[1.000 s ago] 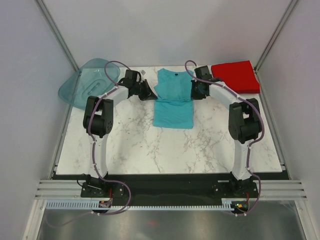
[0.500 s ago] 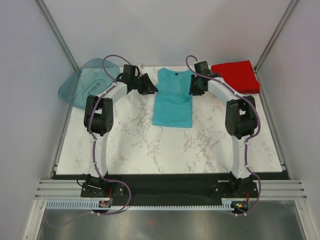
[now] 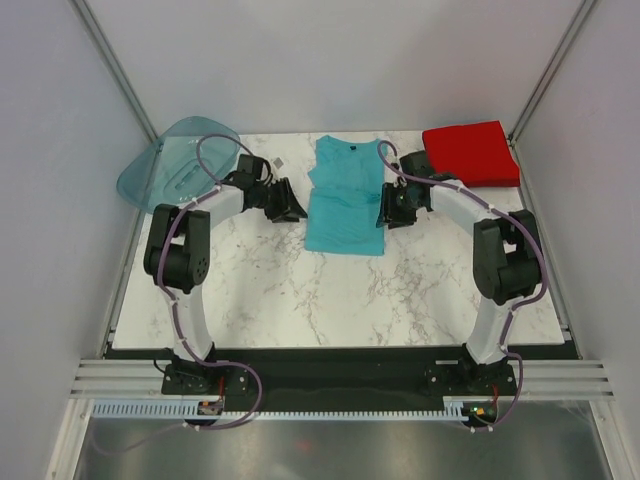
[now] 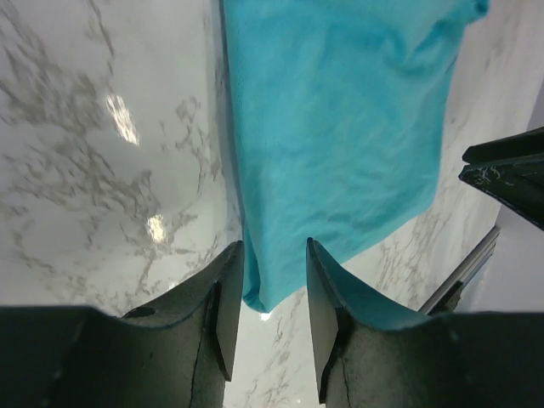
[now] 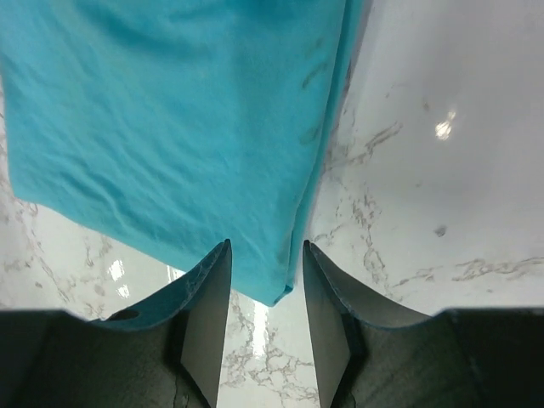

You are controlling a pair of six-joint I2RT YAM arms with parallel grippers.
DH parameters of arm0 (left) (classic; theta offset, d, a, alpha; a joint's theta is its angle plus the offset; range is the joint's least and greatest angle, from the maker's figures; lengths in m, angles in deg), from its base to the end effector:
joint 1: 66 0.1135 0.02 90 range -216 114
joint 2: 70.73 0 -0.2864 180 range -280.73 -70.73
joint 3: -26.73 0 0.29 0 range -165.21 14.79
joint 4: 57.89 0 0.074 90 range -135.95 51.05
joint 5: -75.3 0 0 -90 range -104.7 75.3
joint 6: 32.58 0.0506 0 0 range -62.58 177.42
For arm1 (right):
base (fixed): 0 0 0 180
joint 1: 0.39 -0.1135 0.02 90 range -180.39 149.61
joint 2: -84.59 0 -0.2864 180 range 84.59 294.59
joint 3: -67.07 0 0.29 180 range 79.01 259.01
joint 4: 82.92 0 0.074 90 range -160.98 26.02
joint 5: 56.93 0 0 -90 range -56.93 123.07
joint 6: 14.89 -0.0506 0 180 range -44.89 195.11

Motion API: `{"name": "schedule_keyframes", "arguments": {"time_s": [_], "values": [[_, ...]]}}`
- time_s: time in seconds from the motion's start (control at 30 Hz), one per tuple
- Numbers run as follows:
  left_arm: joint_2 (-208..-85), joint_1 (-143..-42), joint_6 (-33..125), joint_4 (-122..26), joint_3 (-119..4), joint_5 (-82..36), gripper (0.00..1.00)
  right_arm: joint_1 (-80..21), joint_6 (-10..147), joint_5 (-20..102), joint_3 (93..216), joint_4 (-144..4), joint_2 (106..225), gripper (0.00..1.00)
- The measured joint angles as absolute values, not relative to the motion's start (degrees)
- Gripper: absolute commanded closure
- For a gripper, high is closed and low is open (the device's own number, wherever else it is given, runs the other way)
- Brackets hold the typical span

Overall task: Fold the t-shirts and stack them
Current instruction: Fold the tshirt

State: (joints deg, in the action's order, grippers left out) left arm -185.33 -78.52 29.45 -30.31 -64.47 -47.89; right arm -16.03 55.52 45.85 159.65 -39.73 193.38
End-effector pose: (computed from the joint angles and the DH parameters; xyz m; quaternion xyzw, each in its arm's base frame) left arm 0.4612 -0.1308 0.1683 -0.0269 0.9079 -0.3633 0.2071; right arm 0.4337 0.1330 0.1975 0.0037 0.9590 0.1817 0.2175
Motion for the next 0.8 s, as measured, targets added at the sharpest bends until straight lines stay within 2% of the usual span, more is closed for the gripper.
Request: {"name": "schedule_keyframes", "arguments": {"time_s": [0.37,0.4,0.43,0.47,0.5,0.53,0.57,0.6,0.8], "values": [[-185.36,-83.7,31.22,-28.41,-57.06,-47.1,0.58,-16.03,58.49,53.19,146.8,-42.53,190.63,0.57],[-185.36,-83.78,31.31,-28.43,-56.73,-46.86,0.61,-16.03,58.64,53.63,146.12,-43.21,190.21,0.6],[-185.33,-83.87,31.33,-28.54,-56.54,-46.82,0.71,-16.03,58.67,53.91,145.66,-43.62,189.95,0.63],[-185.31,-83.89,31.48,-28.6,-56.38,-46.6,0.78,-16.03,58.77,54.2,145.05,-44.34,189.78,0.75],[-185.31,-83.96,31.64,-28.71,-56.12,-46.36,0.89,-16.03,59.08,54.46,144.44,-44.95,189.62,0.81],[-185.31,-84.02,31.57,-28.71,-55.79,-46.25,0.93,-16.03,59.08,54.81,143.8,-45.41,189.54,0.87],[-185.29,-84.09,31.75,-28.76,-55.34,-46.25,0.96,-16.03,58.99,55.13,143.08,-46.0,189.47,0.96],[-185.2,-84.09,31.77,-28.85,-54.99,-46.4,0.98,-16.03,58.99,55.35,142.3,-46.66,189.32,1.0],[-181.62,-84.7,31.77,-29.11,-50.55,-45.81,0.98,-16.05,57.16,55.92,134.86,-49.61,184.01,1.0]]}}
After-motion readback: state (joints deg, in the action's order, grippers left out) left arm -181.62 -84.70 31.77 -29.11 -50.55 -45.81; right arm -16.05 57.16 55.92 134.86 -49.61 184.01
